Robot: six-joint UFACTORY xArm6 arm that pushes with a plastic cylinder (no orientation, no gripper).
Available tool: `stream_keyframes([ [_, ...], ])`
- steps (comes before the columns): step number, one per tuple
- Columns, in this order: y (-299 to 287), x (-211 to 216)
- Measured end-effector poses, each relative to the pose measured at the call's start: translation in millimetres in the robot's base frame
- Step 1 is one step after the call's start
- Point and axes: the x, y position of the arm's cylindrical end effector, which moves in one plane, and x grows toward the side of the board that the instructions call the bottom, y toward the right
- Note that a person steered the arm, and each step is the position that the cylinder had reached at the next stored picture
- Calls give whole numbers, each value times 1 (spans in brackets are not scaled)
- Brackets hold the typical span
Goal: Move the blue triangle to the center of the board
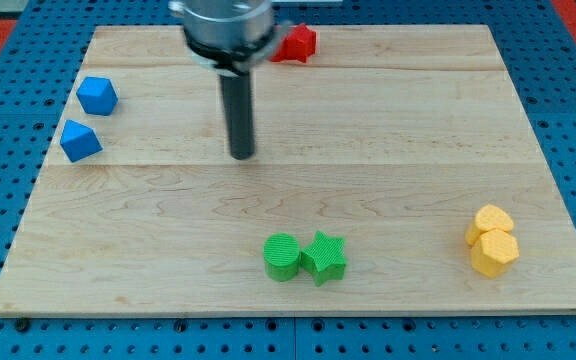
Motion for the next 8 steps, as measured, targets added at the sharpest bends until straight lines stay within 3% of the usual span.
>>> stream_keyframes([
  [2, -119, 57],
  [3, -210, 40],
  [4, -222, 36],
  [6, -201, -2],
  [8, -43, -7],
])
